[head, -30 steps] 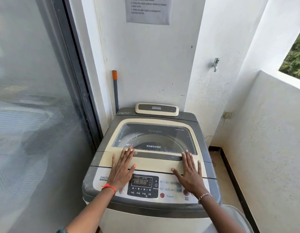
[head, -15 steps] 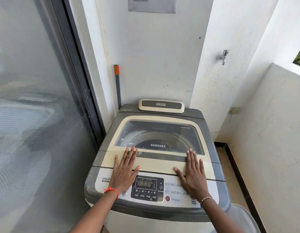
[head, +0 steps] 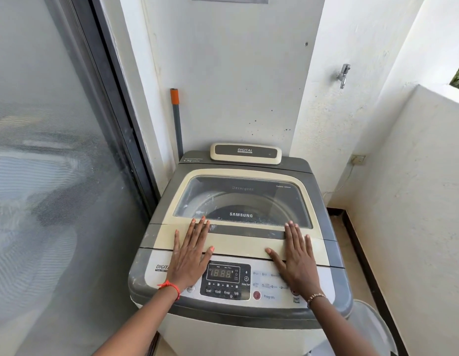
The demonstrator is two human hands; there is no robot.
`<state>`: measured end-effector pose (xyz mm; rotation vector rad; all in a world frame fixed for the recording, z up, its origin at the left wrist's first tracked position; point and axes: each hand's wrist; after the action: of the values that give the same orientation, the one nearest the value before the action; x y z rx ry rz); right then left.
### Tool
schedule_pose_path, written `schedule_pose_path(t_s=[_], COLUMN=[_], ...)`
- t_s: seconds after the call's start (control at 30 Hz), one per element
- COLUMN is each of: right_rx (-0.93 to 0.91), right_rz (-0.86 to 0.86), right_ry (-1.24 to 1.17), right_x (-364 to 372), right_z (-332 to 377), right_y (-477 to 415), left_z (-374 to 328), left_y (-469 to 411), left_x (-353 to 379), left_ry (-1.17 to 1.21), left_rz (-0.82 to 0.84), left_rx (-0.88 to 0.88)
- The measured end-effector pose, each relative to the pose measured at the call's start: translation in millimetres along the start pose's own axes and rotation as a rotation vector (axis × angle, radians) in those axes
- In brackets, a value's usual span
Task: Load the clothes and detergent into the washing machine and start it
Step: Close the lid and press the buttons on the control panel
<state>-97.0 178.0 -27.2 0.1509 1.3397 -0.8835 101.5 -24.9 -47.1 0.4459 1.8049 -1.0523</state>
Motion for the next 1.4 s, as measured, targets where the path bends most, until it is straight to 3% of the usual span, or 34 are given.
schedule_pose_path(t_s=[1.4], right_rx=[0.047], right_rz=[-0.03], right_ry=[-0.028], right_x=[7], right_z=[1], right_y=[-3], left_z=[-9], left_y=[-2], left_x=[-13], left_ry=[-0.025], left_rz=[0.085], left_rx=[-0.016])
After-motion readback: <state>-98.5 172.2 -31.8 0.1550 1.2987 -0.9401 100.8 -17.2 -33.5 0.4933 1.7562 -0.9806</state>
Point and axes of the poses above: each hand's wrist, its own y-axis away from the middle knuckle, its own x-axis out of the palm, z = x × y, and after that the axes turned 14 degrees about -z, right-handed
